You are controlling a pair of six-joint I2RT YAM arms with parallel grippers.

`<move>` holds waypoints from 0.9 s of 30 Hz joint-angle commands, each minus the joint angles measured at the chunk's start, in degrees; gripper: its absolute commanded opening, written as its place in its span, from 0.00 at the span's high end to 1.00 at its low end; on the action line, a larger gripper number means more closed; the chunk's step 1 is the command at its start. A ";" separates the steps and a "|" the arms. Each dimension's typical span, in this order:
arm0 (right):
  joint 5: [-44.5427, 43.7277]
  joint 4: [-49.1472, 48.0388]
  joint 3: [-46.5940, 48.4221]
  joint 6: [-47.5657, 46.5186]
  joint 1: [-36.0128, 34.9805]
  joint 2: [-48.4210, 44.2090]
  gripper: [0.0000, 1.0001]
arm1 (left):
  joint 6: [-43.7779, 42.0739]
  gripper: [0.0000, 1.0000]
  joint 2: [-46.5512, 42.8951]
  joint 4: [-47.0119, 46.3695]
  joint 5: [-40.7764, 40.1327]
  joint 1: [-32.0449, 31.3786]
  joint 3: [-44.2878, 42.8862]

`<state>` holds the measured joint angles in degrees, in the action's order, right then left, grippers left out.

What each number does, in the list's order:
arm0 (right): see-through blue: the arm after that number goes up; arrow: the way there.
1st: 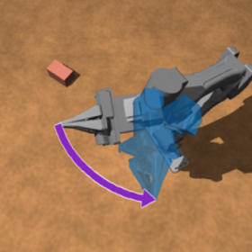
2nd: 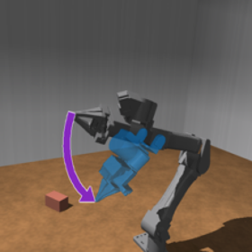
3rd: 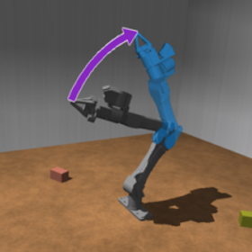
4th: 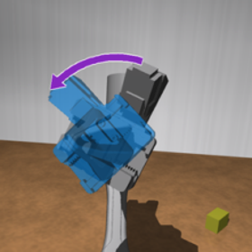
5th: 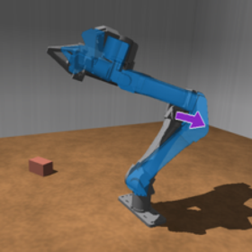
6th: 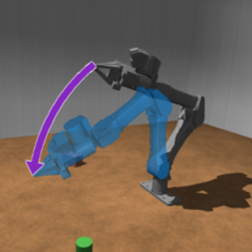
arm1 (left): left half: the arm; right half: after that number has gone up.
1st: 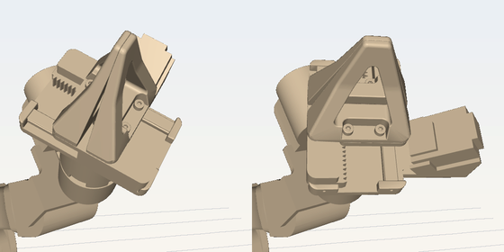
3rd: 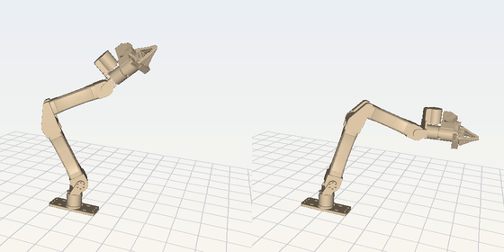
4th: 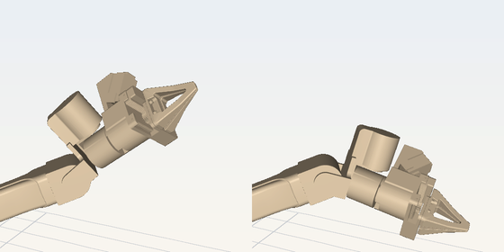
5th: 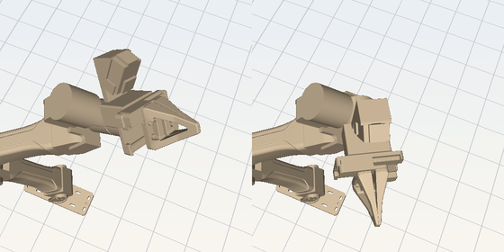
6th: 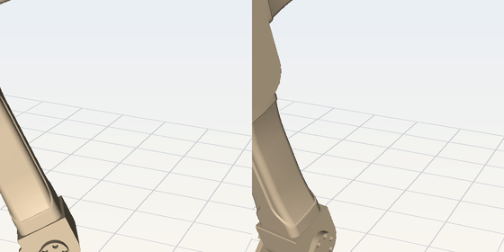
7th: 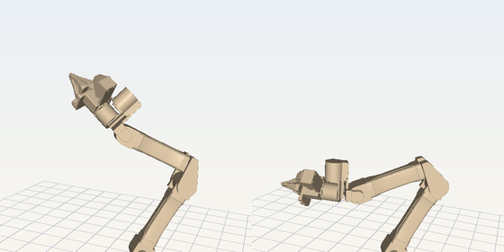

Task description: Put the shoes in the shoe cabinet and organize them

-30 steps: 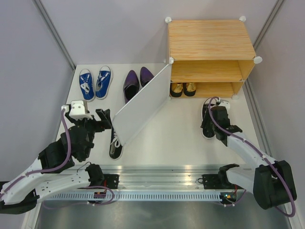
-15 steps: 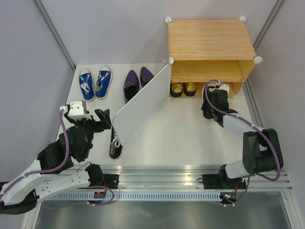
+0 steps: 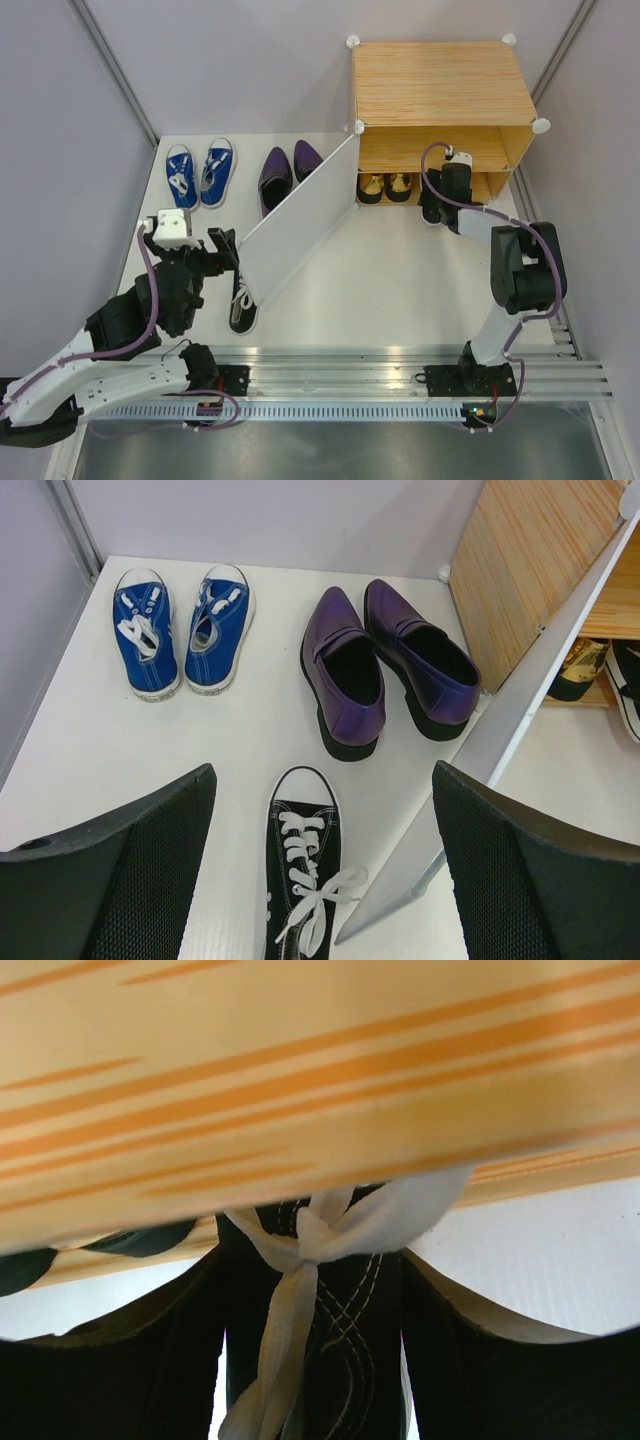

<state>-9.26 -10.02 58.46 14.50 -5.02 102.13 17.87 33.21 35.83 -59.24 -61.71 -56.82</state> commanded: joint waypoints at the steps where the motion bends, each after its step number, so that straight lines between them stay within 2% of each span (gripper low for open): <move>1: 0.55 -7.65 5.17 -1.67 0.80 1.49 0.99 | -2.49 0.09 1.06 -1.73 0.97 0.10 -0.05; 9: 0.38 -8.52 8.43 -1.93 1.15 5.18 0.99 | -2.93 0.09 2.30 -1.73 1.76 0.98 -0.14; 12: -0.76 -8.44 9.48 -1.32 1.15 6.33 0.92 | -2.93 0.09 2.30 -1.73 2.11 0.98 -0.14; 16: -1.73 -8.70 9.92 -0.35 1.41 7.47 0.91 | -3.01 0.09 2.38 -1.82 2.20 0.98 -0.14; 19: -1.56 -8.70 9.92 0.26 1.50 7.82 0.68 | -3.01 0.09 2.73 -1.73 2.29 0.89 -0.14; 20: -1.47 -8.70 9.75 0.44 1.50 7.82 0.50 | -3.10 0.09 2.82 -1.82 2.38 0.98 -0.14; 23: -1.99 -8.61 9.13 0.97 1.59 7.39 0.35 | -3.19 0.09 3.00 -1.73 2.38 0.98 -0.14; 27: -2.96 -8.79 7.55 2.54 1.59 6.24 0.23 | -3.19 0.08 3.09 -1.73 2.64 0.98 -0.14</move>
<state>-7.88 -9.04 62.74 14.31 -3.79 107.20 16.82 35.81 35.83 -57.71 -61.08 -56.82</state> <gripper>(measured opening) 0.741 0.916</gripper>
